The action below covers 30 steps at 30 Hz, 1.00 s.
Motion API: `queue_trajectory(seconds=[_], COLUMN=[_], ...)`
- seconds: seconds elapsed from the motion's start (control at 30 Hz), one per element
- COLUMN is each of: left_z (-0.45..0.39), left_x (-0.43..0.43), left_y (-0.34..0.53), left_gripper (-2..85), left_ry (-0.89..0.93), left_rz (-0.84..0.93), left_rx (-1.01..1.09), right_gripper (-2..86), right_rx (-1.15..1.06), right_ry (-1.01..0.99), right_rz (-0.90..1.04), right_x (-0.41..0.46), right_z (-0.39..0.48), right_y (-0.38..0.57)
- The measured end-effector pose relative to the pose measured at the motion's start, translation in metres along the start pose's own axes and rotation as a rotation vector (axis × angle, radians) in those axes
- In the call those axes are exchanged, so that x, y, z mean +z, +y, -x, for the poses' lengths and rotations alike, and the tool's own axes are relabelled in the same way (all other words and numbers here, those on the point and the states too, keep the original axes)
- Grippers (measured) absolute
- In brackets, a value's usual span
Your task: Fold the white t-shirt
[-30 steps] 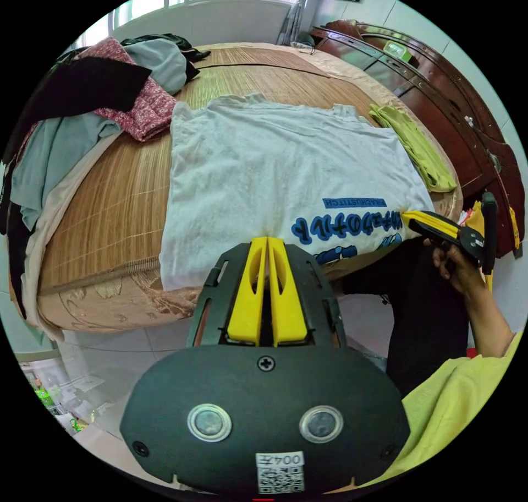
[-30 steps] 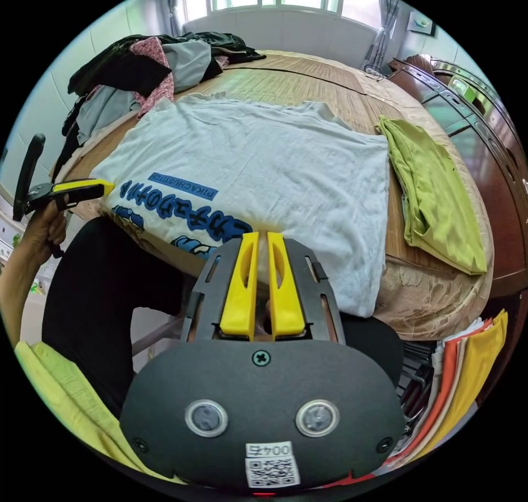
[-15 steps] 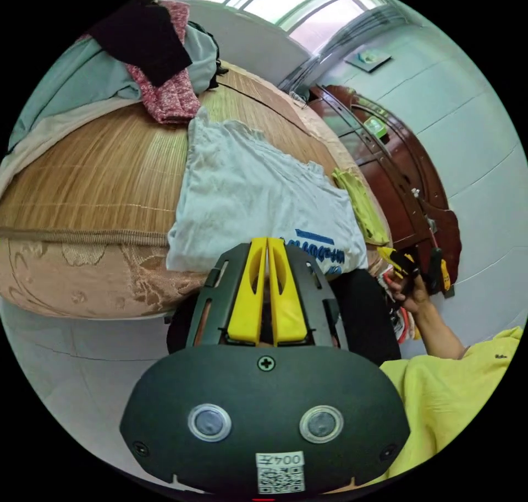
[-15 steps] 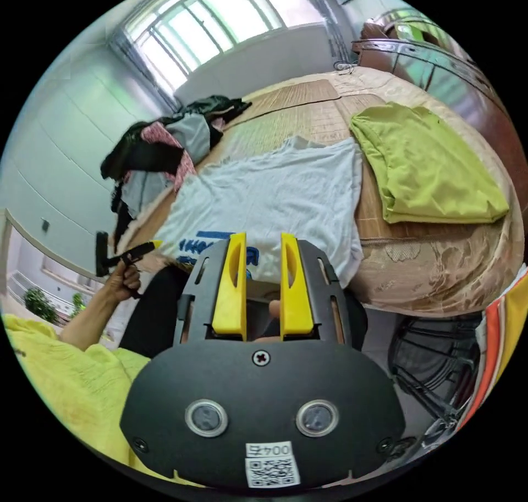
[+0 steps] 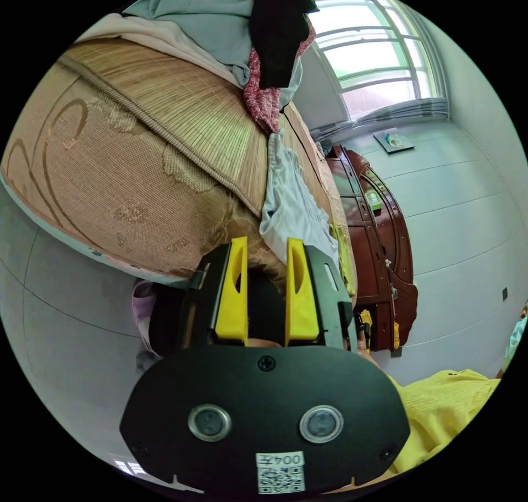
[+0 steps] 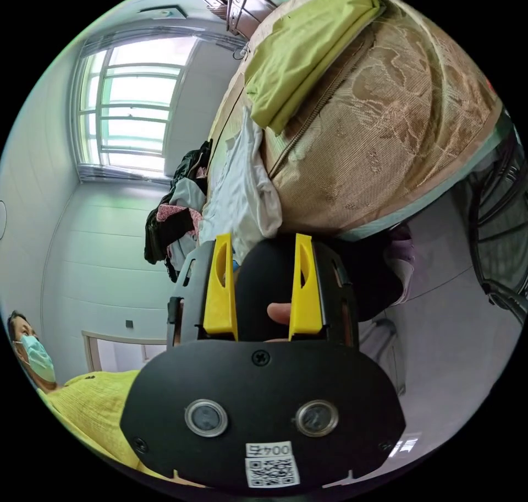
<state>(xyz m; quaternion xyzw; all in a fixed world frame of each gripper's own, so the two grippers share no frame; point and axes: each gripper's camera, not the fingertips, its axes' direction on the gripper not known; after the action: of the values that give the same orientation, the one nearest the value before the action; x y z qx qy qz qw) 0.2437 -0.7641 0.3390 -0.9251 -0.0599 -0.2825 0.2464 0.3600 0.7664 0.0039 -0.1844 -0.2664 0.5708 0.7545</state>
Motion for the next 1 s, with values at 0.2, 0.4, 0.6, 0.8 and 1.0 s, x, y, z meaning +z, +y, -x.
queue_trajectory(seconds=[0.2,0.4,0.6,0.8,1.0], left_z=[-0.004,0.001,0.001,0.002,0.004], left_x=[-0.030,-0.063,-0.087,-0.105,-0.121], left_y=[-0.018,-0.029,-0.040,-0.050,-0.058], left_gripper=[11.3,10.8,10.6,10.6,11.5], left_ry=[-0.059,-0.052,-0.076,-0.090,-0.082], left_rz=[-0.002,0.003,0.007,0.018,0.030], left_rx=[0.011,-0.006,-0.010,-0.004,0.000], right_gripper=[16.4,16.5,16.3,14.0,6.9], right_rx=[0.022,0.048,-0.053,-0.133,-0.101], right_ry=[0.013,0.014,0.045,0.130,0.173], right_rz=[-0.035,-0.024,0.066,0.159,0.175], right_x=[-0.027,-0.040,-0.035,-0.030,-0.037], right_z=[-0.003,-0.008,0.013,0.033,0.038], right_y=[-0.022,-0.040,-0.051,-0.064,-0.071])
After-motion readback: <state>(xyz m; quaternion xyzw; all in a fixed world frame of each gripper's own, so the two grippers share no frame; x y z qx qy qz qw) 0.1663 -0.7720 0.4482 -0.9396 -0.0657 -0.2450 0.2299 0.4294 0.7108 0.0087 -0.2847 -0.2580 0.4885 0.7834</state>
